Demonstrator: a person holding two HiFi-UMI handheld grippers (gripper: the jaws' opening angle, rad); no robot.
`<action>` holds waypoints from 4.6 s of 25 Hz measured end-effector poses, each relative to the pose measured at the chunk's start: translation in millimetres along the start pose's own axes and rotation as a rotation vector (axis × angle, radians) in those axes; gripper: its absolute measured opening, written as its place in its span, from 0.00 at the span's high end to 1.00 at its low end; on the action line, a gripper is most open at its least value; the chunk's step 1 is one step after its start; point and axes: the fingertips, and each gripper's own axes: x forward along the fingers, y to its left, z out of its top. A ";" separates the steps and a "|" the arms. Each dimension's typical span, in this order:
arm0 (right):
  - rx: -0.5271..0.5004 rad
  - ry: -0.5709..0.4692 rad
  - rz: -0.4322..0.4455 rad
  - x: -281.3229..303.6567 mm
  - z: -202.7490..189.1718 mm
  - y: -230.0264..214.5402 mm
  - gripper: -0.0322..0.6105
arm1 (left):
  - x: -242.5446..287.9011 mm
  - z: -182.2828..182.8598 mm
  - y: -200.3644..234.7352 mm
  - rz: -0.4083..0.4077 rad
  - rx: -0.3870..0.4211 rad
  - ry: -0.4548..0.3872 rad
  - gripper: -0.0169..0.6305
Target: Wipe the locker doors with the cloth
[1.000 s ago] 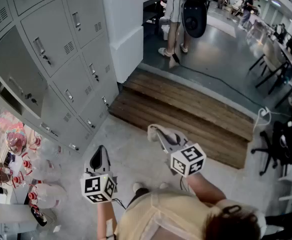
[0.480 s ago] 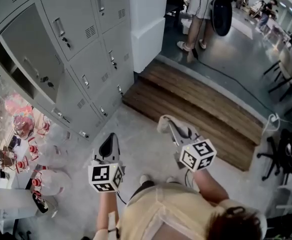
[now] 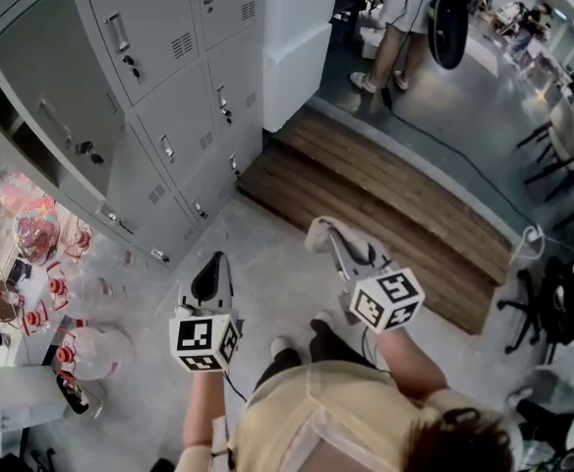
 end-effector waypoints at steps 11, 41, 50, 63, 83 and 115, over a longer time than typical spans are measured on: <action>-0.003 0.003 0.062 66.7 18.1 -59.4 0.93 | 79.5 12.2 -5.8 0.071 -0.012 0.012 0.99; -0.059 0.033 0.203 247.3 73.0 -164.1 0.93 | 267.3 58.1 33.6 0.205 -0.032 0.023 0.99; -0.073 0.044 0.215 349.8 93.9 -161.5 0.93 | 316.0 84.7 101.0 0.246 -0.025 -0.007 0.99; -0.093 0.050 0.250 457.6 104.1 -131.2 0.93 | 332.8 93.2 184.3 0.320 -0.015 -0.014 0.99; -0.137 0.068 0.404 555.4 114.1 -120.4 0.93 | 377.0 86.2 207.6 0.477 -0.116 -0.010 0.99; -0.234 0.077 0.569 671.9 109.0 -140.1 0.93 | 479.9 88.0 256.3 0.609 -0.161 -0.014 0.99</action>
